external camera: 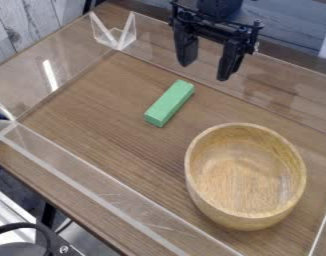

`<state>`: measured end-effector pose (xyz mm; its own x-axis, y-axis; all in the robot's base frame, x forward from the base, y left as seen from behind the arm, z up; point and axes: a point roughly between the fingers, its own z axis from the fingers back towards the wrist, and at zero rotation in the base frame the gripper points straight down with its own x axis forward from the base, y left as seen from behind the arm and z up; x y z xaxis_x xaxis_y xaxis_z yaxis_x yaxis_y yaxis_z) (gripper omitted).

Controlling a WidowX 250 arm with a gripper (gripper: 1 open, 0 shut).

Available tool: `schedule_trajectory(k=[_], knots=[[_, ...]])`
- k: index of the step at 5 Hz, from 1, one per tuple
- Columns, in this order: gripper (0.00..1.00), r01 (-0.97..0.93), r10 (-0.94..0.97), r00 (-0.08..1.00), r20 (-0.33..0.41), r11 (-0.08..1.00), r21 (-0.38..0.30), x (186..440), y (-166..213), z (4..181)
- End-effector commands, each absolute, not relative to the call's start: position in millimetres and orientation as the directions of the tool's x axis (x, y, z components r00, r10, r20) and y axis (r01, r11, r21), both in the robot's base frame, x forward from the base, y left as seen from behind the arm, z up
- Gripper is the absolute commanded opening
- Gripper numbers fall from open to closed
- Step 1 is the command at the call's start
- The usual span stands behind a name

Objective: Put the green block in the brown bowl

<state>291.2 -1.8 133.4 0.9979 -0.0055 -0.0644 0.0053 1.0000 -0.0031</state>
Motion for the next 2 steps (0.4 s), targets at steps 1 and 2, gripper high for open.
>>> schedule_trajectory(k=[1, 2], knots=[[1.00, 0.025, -0.025, 0.996, -0.080, 1.000, 0.008, 290, 8, 124.1], [1.00, 0.071, -0.068, 0.991, -0.114, 0.997, 0.019, 282, 21, 110.1]])
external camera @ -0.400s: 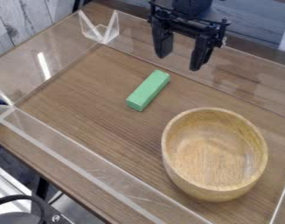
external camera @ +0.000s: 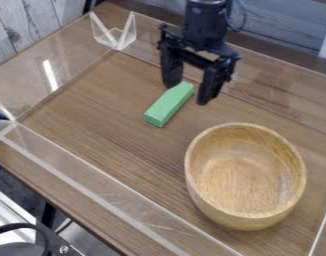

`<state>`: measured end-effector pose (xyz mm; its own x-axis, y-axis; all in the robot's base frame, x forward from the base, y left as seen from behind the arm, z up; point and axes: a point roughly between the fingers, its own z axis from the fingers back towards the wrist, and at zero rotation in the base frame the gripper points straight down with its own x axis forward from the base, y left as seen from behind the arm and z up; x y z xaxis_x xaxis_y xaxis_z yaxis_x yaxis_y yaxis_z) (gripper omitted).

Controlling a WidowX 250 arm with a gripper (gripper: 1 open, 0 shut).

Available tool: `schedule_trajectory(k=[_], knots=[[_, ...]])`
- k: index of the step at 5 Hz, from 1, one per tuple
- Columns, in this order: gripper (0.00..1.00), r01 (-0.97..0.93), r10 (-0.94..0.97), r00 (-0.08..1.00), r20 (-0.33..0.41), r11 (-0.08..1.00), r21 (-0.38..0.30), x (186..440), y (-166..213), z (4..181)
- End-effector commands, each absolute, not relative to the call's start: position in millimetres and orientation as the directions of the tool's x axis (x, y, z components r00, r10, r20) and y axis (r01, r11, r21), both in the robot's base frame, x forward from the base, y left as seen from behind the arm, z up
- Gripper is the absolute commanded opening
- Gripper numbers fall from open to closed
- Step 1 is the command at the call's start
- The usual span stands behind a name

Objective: Put the green block in the brown bowl

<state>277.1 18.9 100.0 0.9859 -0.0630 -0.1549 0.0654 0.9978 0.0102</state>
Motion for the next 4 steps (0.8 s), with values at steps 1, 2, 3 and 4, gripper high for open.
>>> schedule_trajectory(k=[1, 2, 3, 4], knots=[[1.00, 0.102, -0.099, 0.988, -0.122, 0.995, 0.020, 280, 35, 100.0], [1.00, 0.126, -0.124, 0.985, -0.116, 0.992, 0.012, 277, 49, 88.3], [1.00, 0.145, -0.144, 0.984, -0.105, 0.989, 0.001, 279, 56, 77.9], [1.00, 0.167, -0.167, 0.982, -0.090, 0.986, -0.006, 284, 58, 70.8]])
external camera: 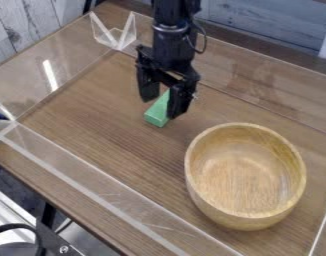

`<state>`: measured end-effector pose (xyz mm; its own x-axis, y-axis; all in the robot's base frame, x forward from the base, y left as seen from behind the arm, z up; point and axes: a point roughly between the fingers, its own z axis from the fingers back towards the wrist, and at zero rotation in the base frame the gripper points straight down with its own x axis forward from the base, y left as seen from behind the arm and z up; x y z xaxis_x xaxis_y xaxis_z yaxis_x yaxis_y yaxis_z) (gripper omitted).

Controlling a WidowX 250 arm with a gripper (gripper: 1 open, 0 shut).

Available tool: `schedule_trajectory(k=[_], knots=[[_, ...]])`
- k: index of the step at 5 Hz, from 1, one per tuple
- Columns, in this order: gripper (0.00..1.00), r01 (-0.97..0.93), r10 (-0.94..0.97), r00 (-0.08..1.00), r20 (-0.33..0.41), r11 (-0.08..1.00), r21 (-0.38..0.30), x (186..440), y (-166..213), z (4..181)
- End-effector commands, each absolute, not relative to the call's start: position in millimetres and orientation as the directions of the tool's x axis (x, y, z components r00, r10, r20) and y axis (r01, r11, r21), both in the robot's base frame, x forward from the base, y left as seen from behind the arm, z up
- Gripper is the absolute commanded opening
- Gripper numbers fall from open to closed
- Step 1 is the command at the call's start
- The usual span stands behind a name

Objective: Put the green block in the brown bowl

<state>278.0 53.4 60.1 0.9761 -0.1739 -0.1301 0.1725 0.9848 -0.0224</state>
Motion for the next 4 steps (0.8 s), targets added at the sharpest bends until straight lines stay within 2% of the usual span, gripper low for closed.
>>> schedule_trajectory(k=[1, 4], knots=[[1.00, 0.179, -0.179, 0.981, -0.073, 0.984, -0.013, 287.6, 58.1, 65.6], [1.00, 0.197, -0.197, 0.980, -0.014, 0.980, -0.031, 294.6, 59.6, 62.2]])
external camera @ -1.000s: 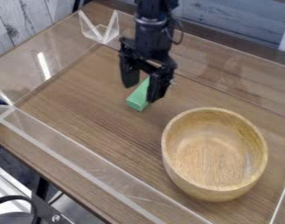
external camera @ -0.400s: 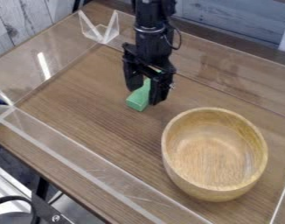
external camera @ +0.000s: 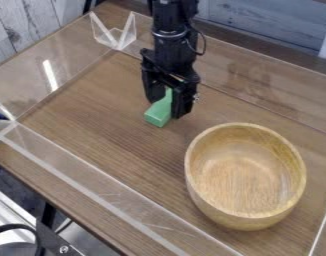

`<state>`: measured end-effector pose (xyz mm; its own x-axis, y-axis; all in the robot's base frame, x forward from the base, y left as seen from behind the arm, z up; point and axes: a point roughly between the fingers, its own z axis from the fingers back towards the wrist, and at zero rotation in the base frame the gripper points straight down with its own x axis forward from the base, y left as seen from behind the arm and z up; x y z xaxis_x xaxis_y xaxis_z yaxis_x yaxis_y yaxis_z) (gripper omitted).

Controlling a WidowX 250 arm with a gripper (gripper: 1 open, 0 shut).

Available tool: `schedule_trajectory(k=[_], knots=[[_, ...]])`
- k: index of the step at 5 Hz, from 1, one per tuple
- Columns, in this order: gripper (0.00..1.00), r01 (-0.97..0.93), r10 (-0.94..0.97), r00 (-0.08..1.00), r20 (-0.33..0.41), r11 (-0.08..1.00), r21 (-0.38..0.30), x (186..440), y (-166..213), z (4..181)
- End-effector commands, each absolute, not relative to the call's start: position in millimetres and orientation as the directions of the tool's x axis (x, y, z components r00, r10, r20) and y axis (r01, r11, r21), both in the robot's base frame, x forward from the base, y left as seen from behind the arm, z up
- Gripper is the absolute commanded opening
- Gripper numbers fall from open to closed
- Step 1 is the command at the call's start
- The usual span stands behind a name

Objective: Put the green block in the brown bowl

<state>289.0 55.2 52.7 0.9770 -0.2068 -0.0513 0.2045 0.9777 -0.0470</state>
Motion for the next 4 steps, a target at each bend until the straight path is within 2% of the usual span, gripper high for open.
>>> schedule_trajectory(k=[1, 3, 4], knots=[[1.00, 0.196, -0.197, 0.980, -0.006, 0.980, -0.036, 296.3, 60.0, 60.2], [1.00, 0.194, -0.194, 0.981, 0.005, 0.980, -0.043, 299.8, 61.5, 56.8], [1.00, 0.194, -0.194, 0.981, 0.023, 0.980, -0.044, 301.8, 61.8, 62.4]])
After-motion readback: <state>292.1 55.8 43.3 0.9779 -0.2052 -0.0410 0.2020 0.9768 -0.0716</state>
